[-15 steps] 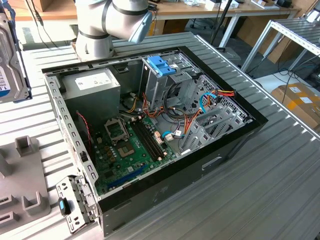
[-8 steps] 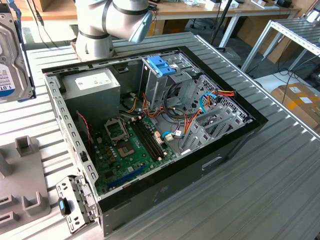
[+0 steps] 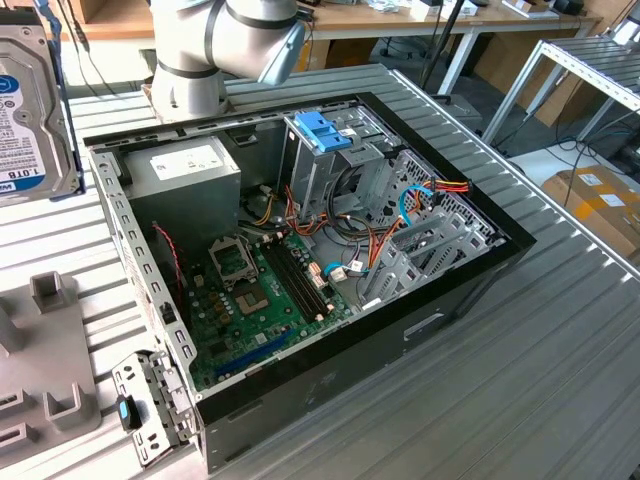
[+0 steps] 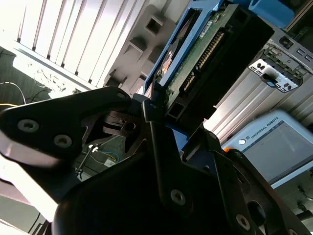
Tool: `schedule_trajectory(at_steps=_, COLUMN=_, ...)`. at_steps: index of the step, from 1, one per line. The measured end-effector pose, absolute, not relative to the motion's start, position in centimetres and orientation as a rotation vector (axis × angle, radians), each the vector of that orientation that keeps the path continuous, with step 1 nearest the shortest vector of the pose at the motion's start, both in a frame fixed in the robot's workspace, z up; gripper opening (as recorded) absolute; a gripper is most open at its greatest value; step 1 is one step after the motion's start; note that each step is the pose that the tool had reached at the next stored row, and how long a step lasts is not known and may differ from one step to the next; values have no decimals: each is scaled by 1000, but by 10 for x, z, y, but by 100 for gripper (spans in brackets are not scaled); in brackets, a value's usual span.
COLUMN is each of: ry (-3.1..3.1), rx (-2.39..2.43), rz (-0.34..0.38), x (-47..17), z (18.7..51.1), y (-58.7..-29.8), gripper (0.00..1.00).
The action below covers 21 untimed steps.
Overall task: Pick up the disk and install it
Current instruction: 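Pick up the disk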
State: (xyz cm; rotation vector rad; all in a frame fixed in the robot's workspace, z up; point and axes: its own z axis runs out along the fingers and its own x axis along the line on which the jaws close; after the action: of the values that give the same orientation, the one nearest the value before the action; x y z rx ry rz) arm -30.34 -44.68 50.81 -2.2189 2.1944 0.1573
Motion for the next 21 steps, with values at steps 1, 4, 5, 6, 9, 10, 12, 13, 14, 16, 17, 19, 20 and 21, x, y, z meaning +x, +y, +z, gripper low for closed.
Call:
schedule_trajectory(at_steps=1, ry=2194, rx=-2219, rz=157, x=-302, z=508, y=-447, gripper=37)
schedule_trajectory(at_steps=4, ry=2194, rx=-2219, rz=157, x=-299, z=508, y=-447, gripper=37)
schedule_trajectory(at_steps=5, ry=2194, rx=-2219, rz=157, x=-298, z=508, y=-447, gripper=37)
schedule_trajectory(at_steps=6, ry=2194, rx=-2219, rz=157, x=-296, z=508, y=-447, gripper=37)
schedule_trajectory(at_steps=9, ry=2194, rx=-2219, rz=157, x=-293, z=508, y=-448, gripper=37)
schedule_trajectory(at_steps=10, ry=2194, rx=-2219, rz=157, x=-292, z=508, y=-448, gripper=37)
schedule_trajectory(at_steps=12, ry=2194, rx=-2219, rz=157, x=-291, z=508, y=-448, gripper=37)
schedule_trajectory(at_steps=13, ry=2194, rx=-2219, rz=157, x=-290, z=508, y=-448, gripper=37)
schedule_trajectory(at_steps=14, ry=2194, rx=-2219, rz=157, x=-289, z=508, y=-448, gripper=37)
schedule_trajectory(at_steps=16, ry=2194, rx=-2219, rz=157, x=-287, z=508, y=-448, gripper=37)
schedule_trajectory(at_steps=17, ry=2194, rx=-2219, rz=157, x=-287, z=508, y=-448, gripper=37)
schedule_trajectory(at_steps=19, ry=2194, rx=-2219, rz=157, x=-286, z=508, y=-449, gripper=37)
schedule_trajectory(at_steps=20, ry=2194, rx=-2219, rz=157, x=-285, z=508, y=-449, gripper=37)
schedule_trajectory(at_steps=21, ry=2194, rx=-2219, rz=157, x=-275, z=508, y=-450, gripper=37)
